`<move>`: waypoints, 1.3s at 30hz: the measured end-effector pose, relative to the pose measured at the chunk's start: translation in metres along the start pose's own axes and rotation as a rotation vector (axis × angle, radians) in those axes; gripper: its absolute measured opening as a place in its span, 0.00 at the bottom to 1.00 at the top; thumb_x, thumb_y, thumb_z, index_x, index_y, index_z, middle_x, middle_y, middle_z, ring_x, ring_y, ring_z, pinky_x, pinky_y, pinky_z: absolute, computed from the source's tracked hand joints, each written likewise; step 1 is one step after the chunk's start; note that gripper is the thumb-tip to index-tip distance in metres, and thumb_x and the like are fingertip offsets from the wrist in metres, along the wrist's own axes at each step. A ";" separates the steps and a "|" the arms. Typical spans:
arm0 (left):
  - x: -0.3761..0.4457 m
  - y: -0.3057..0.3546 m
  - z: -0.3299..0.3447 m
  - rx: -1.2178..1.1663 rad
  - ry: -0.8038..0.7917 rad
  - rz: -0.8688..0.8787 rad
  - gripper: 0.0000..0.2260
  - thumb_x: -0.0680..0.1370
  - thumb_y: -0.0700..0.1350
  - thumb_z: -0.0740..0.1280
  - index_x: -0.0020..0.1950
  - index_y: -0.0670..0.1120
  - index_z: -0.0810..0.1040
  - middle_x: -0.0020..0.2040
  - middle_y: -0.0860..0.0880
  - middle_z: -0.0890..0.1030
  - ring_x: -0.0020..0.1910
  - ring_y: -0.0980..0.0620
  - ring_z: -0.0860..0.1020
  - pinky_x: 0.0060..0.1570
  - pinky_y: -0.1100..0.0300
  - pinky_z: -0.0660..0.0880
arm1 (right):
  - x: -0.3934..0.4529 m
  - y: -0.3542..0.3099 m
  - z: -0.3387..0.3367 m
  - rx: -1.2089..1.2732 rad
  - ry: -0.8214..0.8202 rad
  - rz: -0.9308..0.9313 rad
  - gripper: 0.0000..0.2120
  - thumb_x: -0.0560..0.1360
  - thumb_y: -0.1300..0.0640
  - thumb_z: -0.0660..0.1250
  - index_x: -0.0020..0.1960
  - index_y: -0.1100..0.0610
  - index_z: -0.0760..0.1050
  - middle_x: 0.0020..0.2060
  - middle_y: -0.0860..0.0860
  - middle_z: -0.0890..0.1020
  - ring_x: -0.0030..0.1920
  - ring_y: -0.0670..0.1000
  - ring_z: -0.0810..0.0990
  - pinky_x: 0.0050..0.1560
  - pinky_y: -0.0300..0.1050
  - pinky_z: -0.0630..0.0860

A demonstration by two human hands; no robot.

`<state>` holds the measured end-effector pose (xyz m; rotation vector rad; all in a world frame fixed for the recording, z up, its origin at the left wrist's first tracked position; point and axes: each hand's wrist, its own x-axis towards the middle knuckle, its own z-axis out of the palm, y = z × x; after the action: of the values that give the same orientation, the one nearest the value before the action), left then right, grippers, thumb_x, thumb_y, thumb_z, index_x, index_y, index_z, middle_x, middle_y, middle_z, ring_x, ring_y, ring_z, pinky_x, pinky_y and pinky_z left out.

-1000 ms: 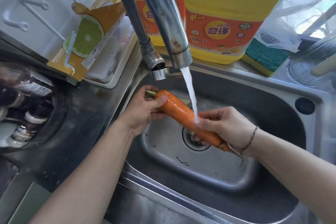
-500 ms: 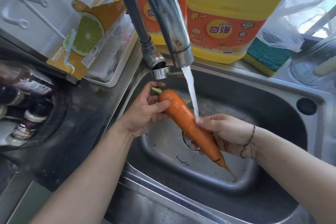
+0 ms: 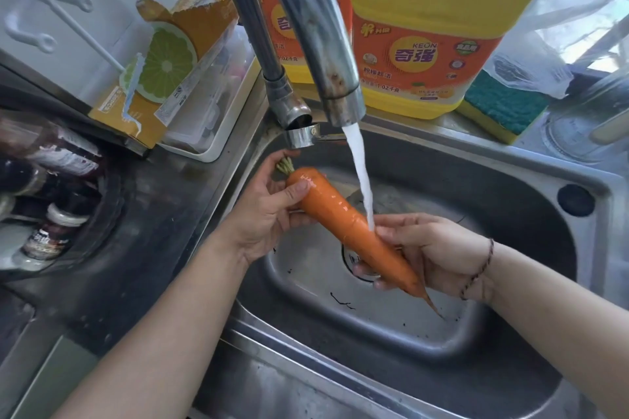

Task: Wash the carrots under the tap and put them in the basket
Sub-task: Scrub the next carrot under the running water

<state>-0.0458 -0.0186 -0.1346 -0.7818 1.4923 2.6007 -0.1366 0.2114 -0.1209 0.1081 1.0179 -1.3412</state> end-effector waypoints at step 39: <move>0.002 0.006 0.006 0.316 0.100 -0.031 0.20 0.64 0.45 0.81 0.51 0.49 0.77 0.54 0.41 0.75 0.53 0.42 0.80 0.39 0.51 0.82 | 0.000 -0.005 -0.007 -0.522 0.004 0.012 0.22 0.70 0.50 0.70 0.59 0.62 0.74 0.50 0.61 0.83 0.33 0.54 0.78 0.31 0.46 0.78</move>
<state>-0.0515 -0.0169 -0.1278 -0.8966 1.8402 2.2504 -0.1447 0.2138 -0.1222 -0.2751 1.3363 -1.0269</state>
